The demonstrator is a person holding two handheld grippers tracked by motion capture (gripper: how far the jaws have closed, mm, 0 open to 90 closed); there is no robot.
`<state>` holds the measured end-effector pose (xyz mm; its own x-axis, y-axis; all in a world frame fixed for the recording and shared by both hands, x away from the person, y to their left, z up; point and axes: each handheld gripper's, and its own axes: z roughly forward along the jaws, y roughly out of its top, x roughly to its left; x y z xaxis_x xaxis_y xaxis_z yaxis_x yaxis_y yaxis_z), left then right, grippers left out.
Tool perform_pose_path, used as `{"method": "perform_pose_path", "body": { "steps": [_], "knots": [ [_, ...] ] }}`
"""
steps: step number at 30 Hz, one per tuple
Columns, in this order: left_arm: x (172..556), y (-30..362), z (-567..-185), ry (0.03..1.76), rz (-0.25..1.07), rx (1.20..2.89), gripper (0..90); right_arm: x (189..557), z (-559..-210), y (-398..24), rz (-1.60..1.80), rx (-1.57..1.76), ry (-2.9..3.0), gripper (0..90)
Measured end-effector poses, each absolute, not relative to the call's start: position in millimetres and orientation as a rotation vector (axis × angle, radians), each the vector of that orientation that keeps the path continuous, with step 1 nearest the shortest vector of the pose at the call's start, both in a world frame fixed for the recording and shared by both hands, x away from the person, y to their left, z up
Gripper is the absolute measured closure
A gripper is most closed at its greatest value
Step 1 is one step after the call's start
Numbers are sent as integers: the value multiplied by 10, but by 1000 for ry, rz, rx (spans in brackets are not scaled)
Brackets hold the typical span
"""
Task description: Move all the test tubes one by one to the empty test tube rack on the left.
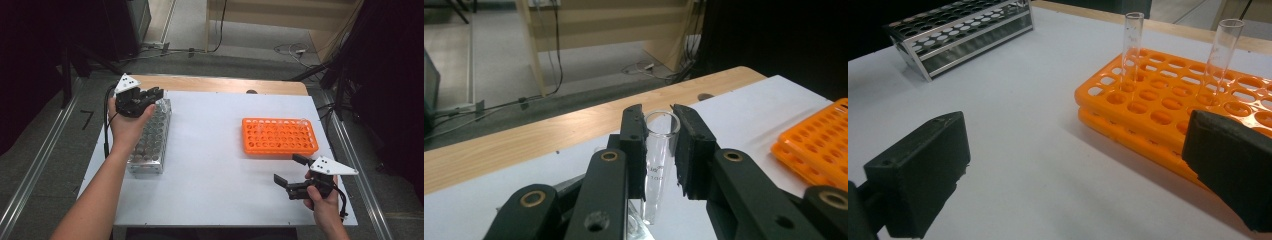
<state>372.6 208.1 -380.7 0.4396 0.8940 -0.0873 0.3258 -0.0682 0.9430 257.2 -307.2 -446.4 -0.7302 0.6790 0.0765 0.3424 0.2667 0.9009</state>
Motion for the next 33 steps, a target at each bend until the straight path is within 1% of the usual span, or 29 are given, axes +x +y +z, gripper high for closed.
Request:
{"method": "perform_pose_path", "body": {
  "steps": [11, 20, 33],
  "knots": [
    [3891, 2081, -3830, 1124, 715, 1628, 762, 2576, -4465, -3085, 1452, 939, 2214, 0],
    [3998, 2003, -3938, 1152, 763, 1663, 762, 2579, -4466, -3097, 1458, 944, 2210, 0],
    [4034, 1916, -4113, 1184, 799, 1724, 762, 2582, -4467, -3095, 1457, 945, 2209, 0]
  ]
}}
